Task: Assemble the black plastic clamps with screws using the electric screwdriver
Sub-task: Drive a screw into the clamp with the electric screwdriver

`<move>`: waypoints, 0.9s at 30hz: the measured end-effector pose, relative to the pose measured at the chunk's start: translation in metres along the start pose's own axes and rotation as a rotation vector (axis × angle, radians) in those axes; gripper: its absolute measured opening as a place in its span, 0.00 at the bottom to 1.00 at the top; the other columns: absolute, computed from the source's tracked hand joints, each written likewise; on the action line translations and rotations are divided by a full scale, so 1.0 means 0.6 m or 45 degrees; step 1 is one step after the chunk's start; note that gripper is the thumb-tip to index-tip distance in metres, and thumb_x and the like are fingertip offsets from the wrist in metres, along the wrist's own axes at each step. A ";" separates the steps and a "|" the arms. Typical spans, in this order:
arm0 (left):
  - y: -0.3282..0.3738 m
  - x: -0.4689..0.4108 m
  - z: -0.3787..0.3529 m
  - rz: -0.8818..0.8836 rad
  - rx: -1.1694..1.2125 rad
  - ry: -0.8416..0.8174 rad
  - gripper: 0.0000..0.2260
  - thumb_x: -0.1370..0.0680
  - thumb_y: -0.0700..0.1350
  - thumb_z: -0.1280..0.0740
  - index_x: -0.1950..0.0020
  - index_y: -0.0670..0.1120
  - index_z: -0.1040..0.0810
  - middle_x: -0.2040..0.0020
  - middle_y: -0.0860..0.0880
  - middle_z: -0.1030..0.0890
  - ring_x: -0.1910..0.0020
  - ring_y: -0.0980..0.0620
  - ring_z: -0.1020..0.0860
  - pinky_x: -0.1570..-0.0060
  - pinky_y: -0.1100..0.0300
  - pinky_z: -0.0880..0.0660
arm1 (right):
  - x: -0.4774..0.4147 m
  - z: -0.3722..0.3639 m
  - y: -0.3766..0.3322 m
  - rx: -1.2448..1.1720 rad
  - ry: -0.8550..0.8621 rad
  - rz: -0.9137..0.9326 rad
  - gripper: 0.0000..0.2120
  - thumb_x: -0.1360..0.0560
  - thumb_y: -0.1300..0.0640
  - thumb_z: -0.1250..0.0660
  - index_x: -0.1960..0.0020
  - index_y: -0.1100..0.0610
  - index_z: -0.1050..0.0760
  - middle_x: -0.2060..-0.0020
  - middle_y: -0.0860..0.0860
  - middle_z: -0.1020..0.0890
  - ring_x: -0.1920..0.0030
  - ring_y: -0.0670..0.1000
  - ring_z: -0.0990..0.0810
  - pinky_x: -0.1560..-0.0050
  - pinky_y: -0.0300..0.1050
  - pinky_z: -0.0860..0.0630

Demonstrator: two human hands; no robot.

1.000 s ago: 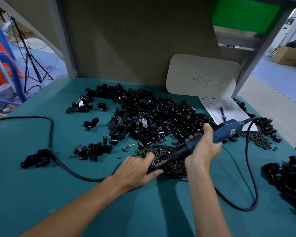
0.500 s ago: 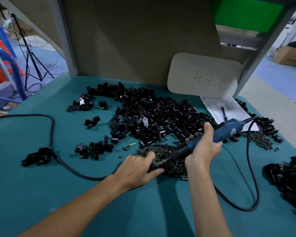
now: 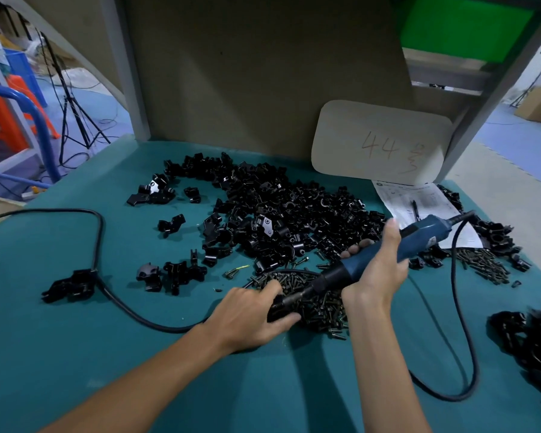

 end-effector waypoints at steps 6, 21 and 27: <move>-0.007 0.011 0.053 0.120 0.258 0.170 0.13 0.23 0.61 0.35 0.57 0.53 0.31 0.73 0.54 0.25 0.76 0.54 0.26 0.74 0.66 0.33 | -0.039 0.005 -0.046 -0.136 -0.090 -0.040 0.28 0.27 0.42 0.23 0.38 0.54 0.32 0.66 0.48 0.21 0.69 0.49 0.22 0.65 0.46 0.20; 0.057 -0.064 0.172 0.069 0.242 0.533 0.17 0.25 0.62 0.31 0.52 0.50 0.29 0.66 0.59 0.23 0.70 0.56 0.21 0.73 0.58 0.23 | -0.025 0.100 -0.066 1.939 -0.430 0.464 0.33 0.24 0.44 0.26 0.24 0.54 0.30 0.31 0.59 0.26 0.29 0.61 0.32 0.29 0.56 0.36; 0.138 -0.099 0.125 -0.065 0.370 0.444 0.17 0.26 0.64 0.34 0.52 0.53 0.33 0.67 0.54 0.23 0.68 0.46 0.23 0.70 0.52 0.27 | 0.126 0.016 -0.056 1.128 -1.066 0.197 0.24 0.23 0.39 0.31 0.28 0.34 0.30 0.42 0.41 0.19 0.40 0.39 0.21 0.40 0.42 0.22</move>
Point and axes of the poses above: each hand's wrist, its own x-axis away from the middle knuckle, its own z-axis out of the back of the hand, y = z × x, the point moved 8 cm from there along -x, towards the middle knuckle
